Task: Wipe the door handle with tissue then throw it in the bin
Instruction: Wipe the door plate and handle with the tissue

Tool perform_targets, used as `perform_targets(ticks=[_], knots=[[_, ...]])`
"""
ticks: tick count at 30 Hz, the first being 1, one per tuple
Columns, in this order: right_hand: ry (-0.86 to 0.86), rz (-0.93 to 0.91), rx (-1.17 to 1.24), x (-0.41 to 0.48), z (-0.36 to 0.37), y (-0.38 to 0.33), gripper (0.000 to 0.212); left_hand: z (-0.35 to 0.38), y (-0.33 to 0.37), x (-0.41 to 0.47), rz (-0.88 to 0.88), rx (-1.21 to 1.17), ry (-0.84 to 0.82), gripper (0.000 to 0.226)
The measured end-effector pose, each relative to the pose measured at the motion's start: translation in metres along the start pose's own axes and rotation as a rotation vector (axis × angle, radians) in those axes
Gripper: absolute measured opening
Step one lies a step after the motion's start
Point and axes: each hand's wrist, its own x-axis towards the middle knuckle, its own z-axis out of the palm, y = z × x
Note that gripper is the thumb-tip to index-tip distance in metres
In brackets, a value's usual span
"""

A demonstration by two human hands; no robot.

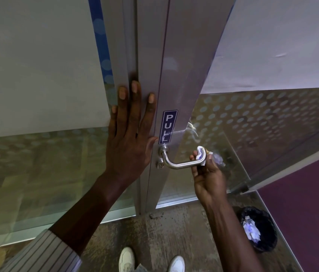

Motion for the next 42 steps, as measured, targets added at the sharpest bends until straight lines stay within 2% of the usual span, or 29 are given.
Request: perform_targets(ticks=[5, 9, 16, 24, 30, 34, 38, 42], knots=[[-0.08, 0.059, 0.107, -0.015, -0.009, 0.015, 0.034, -0.001, 0.0, 0.001, 0.002, -0.001, -0.004, 0.127], [-0.113, 0.059, 0.099, -0.026, -0.011, 0.029, 0.032, -0.001, 0.0, 0.001, 0.001, -0.006, -0.006, 0.126], [-0.07, 0.147, 0.015, -0.041, 0.01, 0.066, 0.039, 0.0, -0.001, 0.001, 0.004, -0.005, -0.009, 0.122], [-0.08, 0.228, 0.038, -0.04, 0.02, 0.06, 0.044, 0.003, -0.001, 0.0, 0.002, 0.001, 0.001, 0.121], [-0.045, 0.261, -0.024, -0.045, 0.009, 0.048, 0.033, 0.003, 0.0, 0.0, -0.007, -0.002, 0.003, 0.122], [0.082, 0.119, -0.049, -0.049, -0.004, 0.04, 0.022, 0.002, 0.001, 0.0, -0.009, 0.007, -0.004, 0.124], [0.195, -0.104, -0.089, -0.045, -0.016, 0.031, 0.024, 0.003, 0.005, 0.003, -0.002, -0.007, -0.016, 0.129], [0.285, -0.341, -0.326, -0.036, -0.014, 0.029, 0.025, -0.001, 0.001, 0.003, -0.01, 0.009, -0.008, 0.129]])
